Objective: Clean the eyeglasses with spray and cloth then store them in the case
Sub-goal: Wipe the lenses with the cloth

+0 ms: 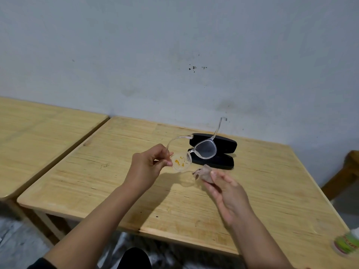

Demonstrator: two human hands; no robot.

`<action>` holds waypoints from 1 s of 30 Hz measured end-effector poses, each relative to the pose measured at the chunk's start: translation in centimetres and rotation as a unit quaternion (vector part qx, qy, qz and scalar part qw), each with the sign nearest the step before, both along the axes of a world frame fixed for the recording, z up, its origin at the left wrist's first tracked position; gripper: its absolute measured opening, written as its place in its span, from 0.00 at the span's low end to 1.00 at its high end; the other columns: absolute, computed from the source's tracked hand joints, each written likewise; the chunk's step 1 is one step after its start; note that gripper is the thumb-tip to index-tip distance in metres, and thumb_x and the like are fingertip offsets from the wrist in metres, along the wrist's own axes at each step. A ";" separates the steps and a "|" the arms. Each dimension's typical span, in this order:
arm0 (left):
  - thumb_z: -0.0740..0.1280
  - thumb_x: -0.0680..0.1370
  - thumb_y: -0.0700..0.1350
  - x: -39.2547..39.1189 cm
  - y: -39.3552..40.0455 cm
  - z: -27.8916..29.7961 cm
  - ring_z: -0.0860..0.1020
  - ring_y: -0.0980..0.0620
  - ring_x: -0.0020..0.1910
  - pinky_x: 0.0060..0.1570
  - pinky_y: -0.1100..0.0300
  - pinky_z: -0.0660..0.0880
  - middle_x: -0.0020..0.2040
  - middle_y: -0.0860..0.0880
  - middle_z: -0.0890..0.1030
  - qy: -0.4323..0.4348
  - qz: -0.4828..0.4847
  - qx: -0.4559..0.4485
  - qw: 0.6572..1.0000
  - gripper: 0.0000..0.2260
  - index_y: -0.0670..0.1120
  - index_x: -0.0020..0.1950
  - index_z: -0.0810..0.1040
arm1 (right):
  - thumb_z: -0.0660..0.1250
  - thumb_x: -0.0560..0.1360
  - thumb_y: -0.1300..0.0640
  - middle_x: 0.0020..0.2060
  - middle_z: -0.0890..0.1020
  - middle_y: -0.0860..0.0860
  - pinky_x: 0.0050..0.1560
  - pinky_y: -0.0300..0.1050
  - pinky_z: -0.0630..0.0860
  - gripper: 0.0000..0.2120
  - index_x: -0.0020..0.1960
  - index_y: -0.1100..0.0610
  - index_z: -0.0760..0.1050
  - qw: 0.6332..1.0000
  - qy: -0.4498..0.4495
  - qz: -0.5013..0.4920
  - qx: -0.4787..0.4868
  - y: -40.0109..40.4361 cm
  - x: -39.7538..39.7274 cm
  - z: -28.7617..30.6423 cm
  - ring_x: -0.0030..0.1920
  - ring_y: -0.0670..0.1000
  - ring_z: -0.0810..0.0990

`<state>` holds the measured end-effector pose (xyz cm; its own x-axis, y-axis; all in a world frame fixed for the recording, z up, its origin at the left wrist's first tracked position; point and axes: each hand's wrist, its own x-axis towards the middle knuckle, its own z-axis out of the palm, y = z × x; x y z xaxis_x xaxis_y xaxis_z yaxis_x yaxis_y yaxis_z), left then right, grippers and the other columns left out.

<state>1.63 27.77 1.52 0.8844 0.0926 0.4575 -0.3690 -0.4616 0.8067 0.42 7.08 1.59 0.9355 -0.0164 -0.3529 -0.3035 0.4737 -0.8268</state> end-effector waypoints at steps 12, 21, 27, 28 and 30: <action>0.70 0.72 0.35 -1.2 -3.6 -0.1 0.83 0.61 0.43 0.40 0.54 0.79 0.34 0.52 0.83 -0.037 0.015 0.035 0.999 0.12 0.51 0.37 0.73 | 0.69 0.73 0.61 0.41 0.83 0.49 0.43 0.36 0.74 0.07 0.40 0.50 0.80 0.981 -0.043 -0.190 -0.016 5.9 0.0 1.3 0.42 0.45 0.80; 0.71 0.71 0.34 -1.9 -5.3 0.2 0.79 0.71 0.39 0.37 0.77 0.71 0.32 0.61 0.80 -0.045 0.006 0.028 0.999 0.07 0.45 0.38 0.77 | 0.66 0.75 0.64 0.43 0.82 0.46 0.41 0.31 0.78 0.11 0.43 0.48 0.79 0.960 -0.127 -0.225 -0.110 5.9 -0.3 1.3 0.46 0.45 0.82; 0.70 0.71 0.33 -1.7 -5.3 1.0 0.80 0.69 0.40 0.37 0.77 0.71 0.32 0.54 0.82 0.000 0.026 -0.030 0.999 0.11 0.46 0.36 0.75 | 0.66 0.75 0.63 0.44 0.83 0.43 0.51 0.41 0.76 0.13 0.42 0.44 0.79 0.956 -0.195 -0.149 -0.159 5.3 -0.4 1.7 0.49 0.45 0.81; 0.71 0.70 0.33 -1.6 -5.3 1.2 0.81 0.65 0.40 0.37 0.76 0.72 0.32 0.52 0.82 0.004 0.030 -0.031 0.999 0.12 0.48 0.35 0.74 | 0.66 0.74 0.63 0.43 0.83 0.42 0.50 0.40 0.76 0.13 0.42 0.45 0.79 0.955 -0.203 -0.141 -0.166 5.2 -0.5 1.7 0.49 0.44 0.81; 0.72 0.69 0.35 -1.5 -5.2 1.4 0.81 0.60 0.40 0.36 0.75 0.72 0.33 0.48 0.83 0.013 0.039 -0.027 0.999 0.13 0.50 0.34 0.74 | 0.66 0.74 0.64 0.42 0.82 0.41 0.50 0.41 0.76 0.13 0.42 0.46 0.79 0.950 -0.213 -0.129 -0.188 4.9 -0.4 1.6 0.48 0.44 0.81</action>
